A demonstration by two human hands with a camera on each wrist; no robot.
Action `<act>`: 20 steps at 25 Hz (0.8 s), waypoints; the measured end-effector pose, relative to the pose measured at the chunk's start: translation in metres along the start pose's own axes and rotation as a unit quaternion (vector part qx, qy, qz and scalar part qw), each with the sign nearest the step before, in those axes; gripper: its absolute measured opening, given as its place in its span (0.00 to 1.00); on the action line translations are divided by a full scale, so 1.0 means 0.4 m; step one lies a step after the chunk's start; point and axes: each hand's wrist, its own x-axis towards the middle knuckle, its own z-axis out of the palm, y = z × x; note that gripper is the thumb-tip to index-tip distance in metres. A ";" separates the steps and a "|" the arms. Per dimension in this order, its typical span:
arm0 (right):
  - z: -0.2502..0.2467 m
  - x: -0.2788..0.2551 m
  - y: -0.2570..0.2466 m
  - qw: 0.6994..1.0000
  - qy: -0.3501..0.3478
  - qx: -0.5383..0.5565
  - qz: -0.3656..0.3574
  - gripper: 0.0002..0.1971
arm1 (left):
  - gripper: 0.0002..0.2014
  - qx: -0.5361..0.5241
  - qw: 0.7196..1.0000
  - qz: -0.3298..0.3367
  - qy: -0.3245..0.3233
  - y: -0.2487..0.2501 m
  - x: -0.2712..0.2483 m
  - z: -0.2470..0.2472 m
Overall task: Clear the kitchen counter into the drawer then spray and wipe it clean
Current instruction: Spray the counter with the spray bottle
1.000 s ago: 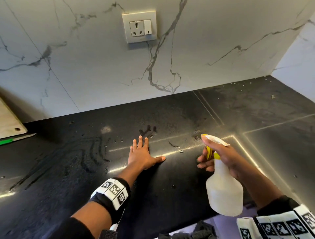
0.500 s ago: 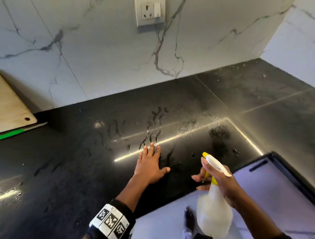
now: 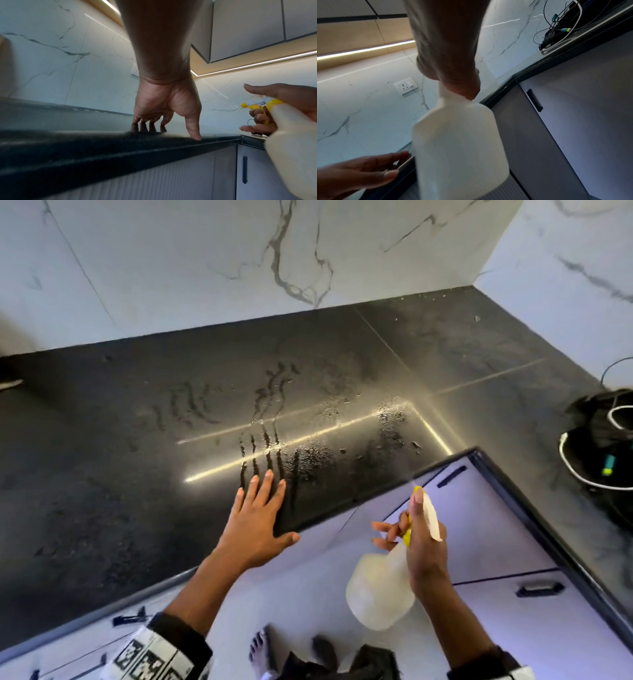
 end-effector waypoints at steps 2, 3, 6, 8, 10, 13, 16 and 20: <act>-0.018 0.020 -0.016 0.997 0.069 0.042 0.017 0.34 | 0.49 -0.005 0.999 -0.015 0.027 0.020 -0.020 0.026; -0.029 0.033 -0.023 0.993 0.086 0.067 0.033 0.30 | 0.49 -0.006 0.999 -0.022 0.034 0.030 -0.027 0.041; -0.068 0.068 -0.025 0.987 0.100 0.110 0.054 0.24 | 0.49 -0.006 0.998 -0.041 0.052 0.046 -0.043 0.069; -0.088 0.082 -0.007 0.990 0.086 0.102 0.042 0.23 | 0.48 -0.016 0.997 -0.042 0.069 0.042 -0.056 0.077; -0.096 0.084 0.012 0.995 0.023 0.084 0.039 0.21 | 0.47 -0.004 0.995 -0.046 0.086 0.035 -0.078 0.080; -0.093 0.056 0.061 0.991 -0.123 0.015 0.044 0.21 | 0.48 0.017 0.994 -0.074 0.078 0.022 -0.133 0.078; -0.035 -0.013 0.075 0.949 -0.306 -0.062 0.046 0.16 | 0.47 0.001 0.988 -0.123 0.092 -0.010 -0.209 0.074; 0.101 -0.121 0.098 0.890 -0.435 -0.121 0.054 0.20 | 0.45 -0.029 0.974 -0.195 0.109 -0.091 -0.332 0.084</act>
